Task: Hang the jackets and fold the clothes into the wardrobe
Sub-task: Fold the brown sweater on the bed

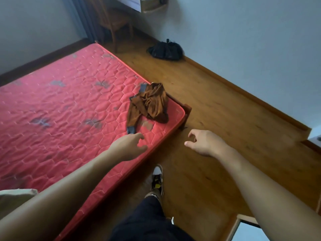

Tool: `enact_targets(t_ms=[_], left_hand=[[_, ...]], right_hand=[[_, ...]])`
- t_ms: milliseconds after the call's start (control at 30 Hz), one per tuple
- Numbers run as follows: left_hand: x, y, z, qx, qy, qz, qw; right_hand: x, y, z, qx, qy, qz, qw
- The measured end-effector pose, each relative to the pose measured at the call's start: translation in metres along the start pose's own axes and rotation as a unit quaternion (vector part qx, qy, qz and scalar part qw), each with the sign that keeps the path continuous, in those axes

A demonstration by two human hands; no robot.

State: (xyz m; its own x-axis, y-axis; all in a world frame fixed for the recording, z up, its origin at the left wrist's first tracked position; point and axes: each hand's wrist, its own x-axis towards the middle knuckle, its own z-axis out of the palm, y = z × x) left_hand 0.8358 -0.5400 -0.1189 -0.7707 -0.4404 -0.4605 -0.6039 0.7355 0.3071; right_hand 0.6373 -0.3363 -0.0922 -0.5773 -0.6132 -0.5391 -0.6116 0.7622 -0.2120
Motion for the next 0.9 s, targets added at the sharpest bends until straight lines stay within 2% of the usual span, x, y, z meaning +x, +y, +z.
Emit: enact_targets(t_ms=[533, 900], left_hand=[[0.232, -0.046, -0.088, -0.054, 0.002, -0.083, 0.995], [0.34, -0.057, -0.093, -0.065, -0.019, -0.188, 0.98]], right_hand=[[0.267, -0.042, -0.136, -0.066, -0.048, -0.069, 0.994], [0.436, -0.052, -0.172, -0.139, -0.12, -0.155, 0.971]])
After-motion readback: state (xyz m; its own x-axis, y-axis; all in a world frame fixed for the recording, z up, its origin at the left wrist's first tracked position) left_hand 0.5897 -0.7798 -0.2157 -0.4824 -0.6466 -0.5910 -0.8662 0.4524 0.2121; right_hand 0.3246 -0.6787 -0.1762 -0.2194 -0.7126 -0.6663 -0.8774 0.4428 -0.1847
